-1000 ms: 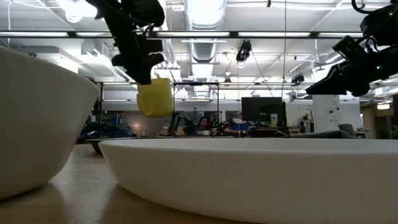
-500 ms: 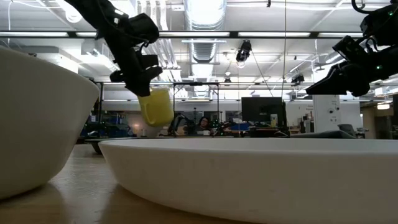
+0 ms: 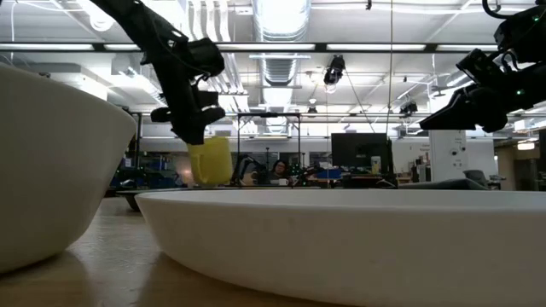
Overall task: Set up tray
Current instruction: Put the yellow mug on the top left of the black serving tray
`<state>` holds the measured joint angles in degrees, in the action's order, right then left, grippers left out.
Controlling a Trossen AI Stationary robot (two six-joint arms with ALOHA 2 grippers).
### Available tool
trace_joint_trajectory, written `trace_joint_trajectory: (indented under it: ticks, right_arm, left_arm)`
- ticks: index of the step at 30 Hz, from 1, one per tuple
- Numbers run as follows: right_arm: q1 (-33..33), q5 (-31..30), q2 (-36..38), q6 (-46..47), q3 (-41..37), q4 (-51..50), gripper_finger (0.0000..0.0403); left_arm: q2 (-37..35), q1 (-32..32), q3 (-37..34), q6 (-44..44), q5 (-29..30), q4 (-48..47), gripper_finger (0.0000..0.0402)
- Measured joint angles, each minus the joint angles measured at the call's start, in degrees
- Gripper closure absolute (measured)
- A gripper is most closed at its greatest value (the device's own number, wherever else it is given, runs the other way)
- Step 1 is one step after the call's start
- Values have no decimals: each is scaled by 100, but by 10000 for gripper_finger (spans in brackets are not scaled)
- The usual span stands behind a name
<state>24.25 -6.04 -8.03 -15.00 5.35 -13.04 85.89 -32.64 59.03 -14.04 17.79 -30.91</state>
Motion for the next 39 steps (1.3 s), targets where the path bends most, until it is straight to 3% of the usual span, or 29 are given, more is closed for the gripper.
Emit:
trace_joint_trajectory:
  ticks: [5,39]
  right_arm:
    - [1,-1,2,-1,0,0,280]
    - [2,-2,0,0,-1,0,280]
  left_arm:
    - [94,-213,103,-62,-15,-413,401]
    - [471,-280,71,-9,61,-208,388]
